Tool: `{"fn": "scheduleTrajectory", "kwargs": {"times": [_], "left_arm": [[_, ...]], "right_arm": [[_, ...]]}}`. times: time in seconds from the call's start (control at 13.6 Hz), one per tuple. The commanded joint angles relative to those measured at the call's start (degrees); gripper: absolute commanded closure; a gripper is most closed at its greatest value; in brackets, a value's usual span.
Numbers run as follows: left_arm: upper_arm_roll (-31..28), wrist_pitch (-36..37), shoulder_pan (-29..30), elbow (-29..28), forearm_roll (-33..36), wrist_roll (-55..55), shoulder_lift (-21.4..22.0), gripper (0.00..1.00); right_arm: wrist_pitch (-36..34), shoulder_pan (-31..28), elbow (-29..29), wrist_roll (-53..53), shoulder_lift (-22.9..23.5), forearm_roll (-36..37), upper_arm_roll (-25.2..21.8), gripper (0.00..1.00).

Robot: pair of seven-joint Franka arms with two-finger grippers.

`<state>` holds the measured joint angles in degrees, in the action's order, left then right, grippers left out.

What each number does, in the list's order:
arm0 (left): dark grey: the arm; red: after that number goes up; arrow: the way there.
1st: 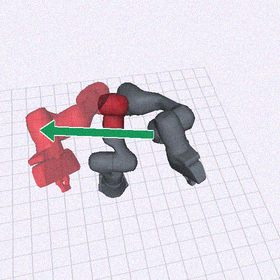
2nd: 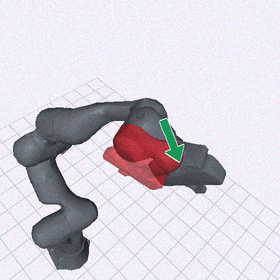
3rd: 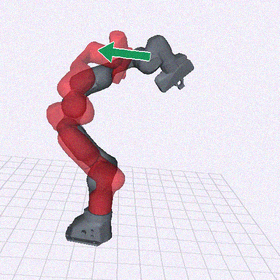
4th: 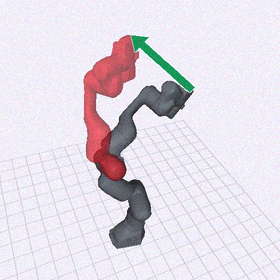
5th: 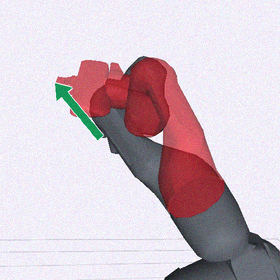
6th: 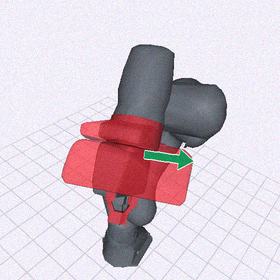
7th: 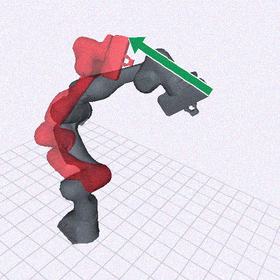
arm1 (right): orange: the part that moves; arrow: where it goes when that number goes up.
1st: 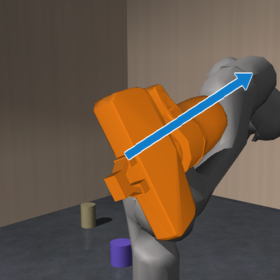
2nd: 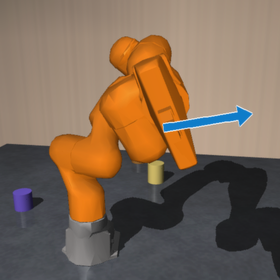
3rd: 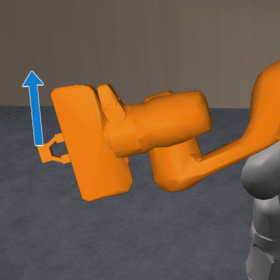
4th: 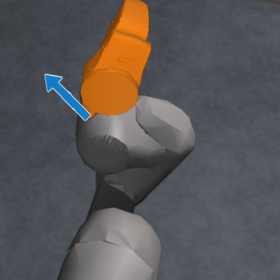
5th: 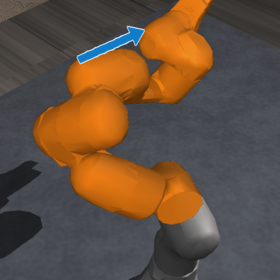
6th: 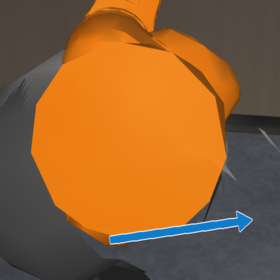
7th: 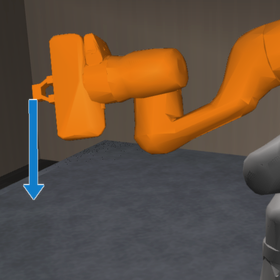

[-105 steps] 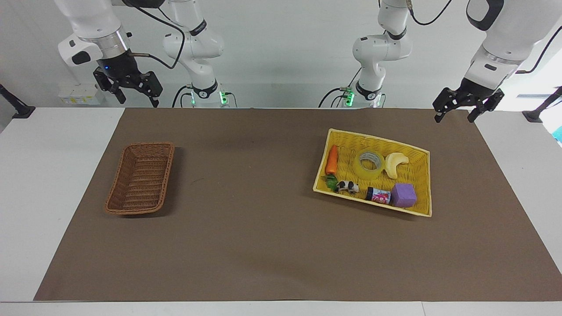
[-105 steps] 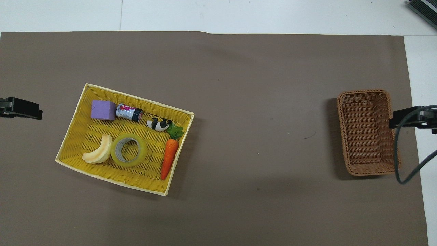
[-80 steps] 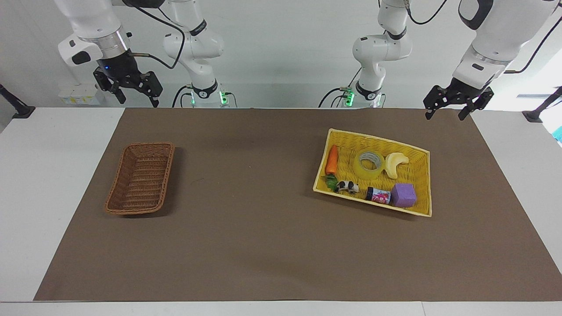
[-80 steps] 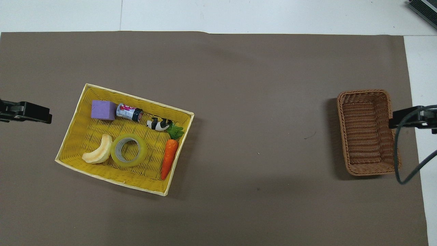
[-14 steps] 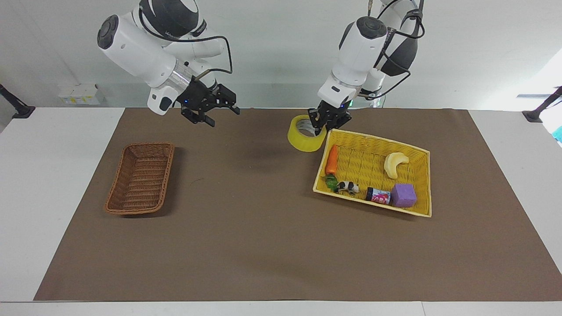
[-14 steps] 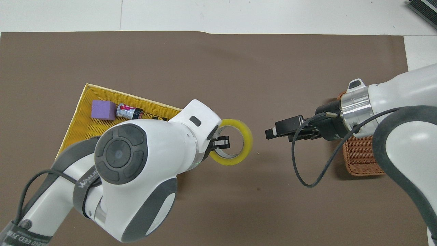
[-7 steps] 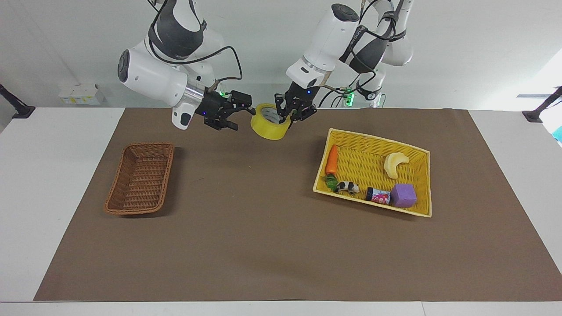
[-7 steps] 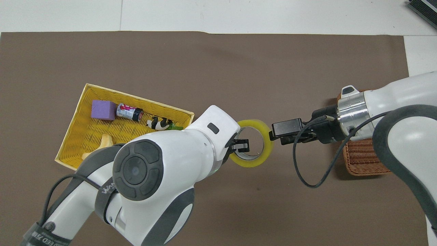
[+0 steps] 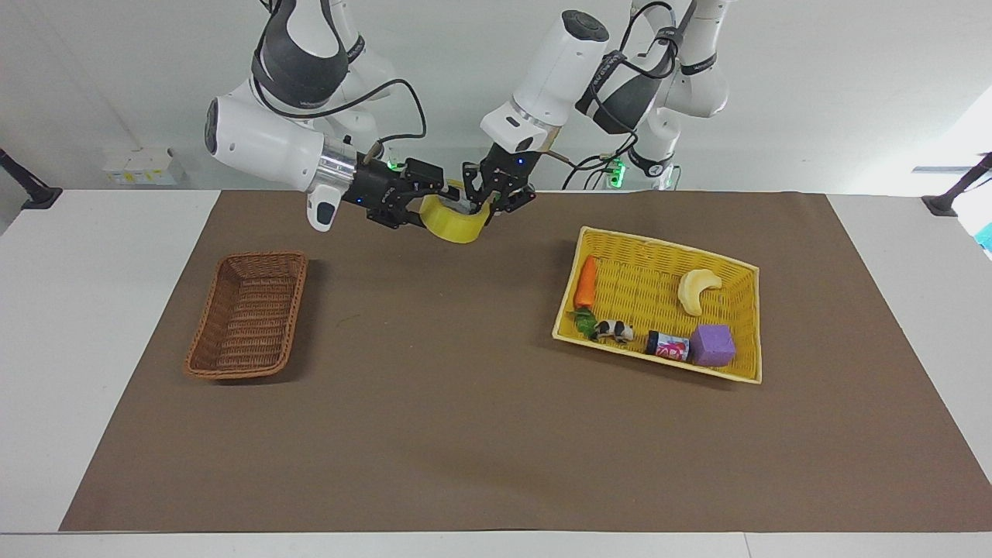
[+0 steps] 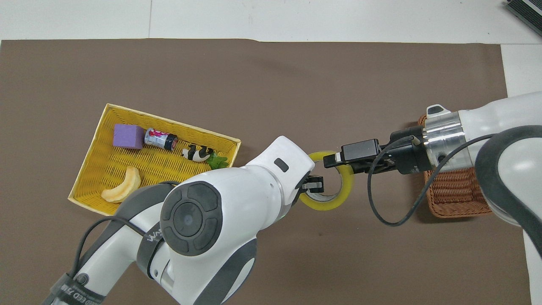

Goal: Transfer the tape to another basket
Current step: 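Grasp the tape with the right gripper while the left gripper releases it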

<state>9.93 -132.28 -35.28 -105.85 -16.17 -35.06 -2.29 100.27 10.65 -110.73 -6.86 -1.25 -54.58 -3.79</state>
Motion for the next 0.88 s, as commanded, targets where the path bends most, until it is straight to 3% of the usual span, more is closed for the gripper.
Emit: {"fn": "scheduleTrajectory", "kwargs": {"times": [0.0,0.07,0.15,0.22,0.52,0.59,0.66,0.81], "left_arm": [[-0.3,-4.3,-0.8,1.6,-1.8,-0.4,-1.1,1.00],[0.0,-5.3,-0.8,1.6,-2.2,-0.4,-1.4,1.00],[0.1,-5.5,-0.9,1.6,-3.0,-0.4,-1.4,1.00],[0.2,-5.5,-0.9,1.6,-3.6,-0.4,-1.4,1.00],[0.2,-5.7,-0.9,1.6,-3.7,-0.4,-1.4,1.00],[0.2,-5.8,-0.9,1.6,-3.8,-0.5,-1.4,0.25],[0.2,-5.9,-1.0,1.5,-4.0,-1.2,-1.3,0.00],[0.2,-4.9,-1.0,1.5,-3.9,-6.4,-0.4,0.00]], "right_arm": [[0.4,-0.6,-2.1,-3.1,-1.6,0.5,0.1,0.04],[0.4,-0.6,-2.1,-4.5,-1.5,1.1,0.1,0.57],[0.4,-0.6,-2.1,-4.6,-1.6,1.1,0.1,0.87],[0.3,-0.6,-2.1,-4.1,-1.6,1.1,0.1,1.00],[0.4,-0.5,-1.5,0.3,-1.1,1.1,0.1,1.00],[0.4,-0.5,-1.6,1.0,-1.1,1.2,0.1,1.00],[0.4,-0.5,-1.5,0.9,-1.0,1.2,0.1,1.00],[0.4,-0.5,-1.3,0.9,-0.9,1.2,0.1,1.00]]}}
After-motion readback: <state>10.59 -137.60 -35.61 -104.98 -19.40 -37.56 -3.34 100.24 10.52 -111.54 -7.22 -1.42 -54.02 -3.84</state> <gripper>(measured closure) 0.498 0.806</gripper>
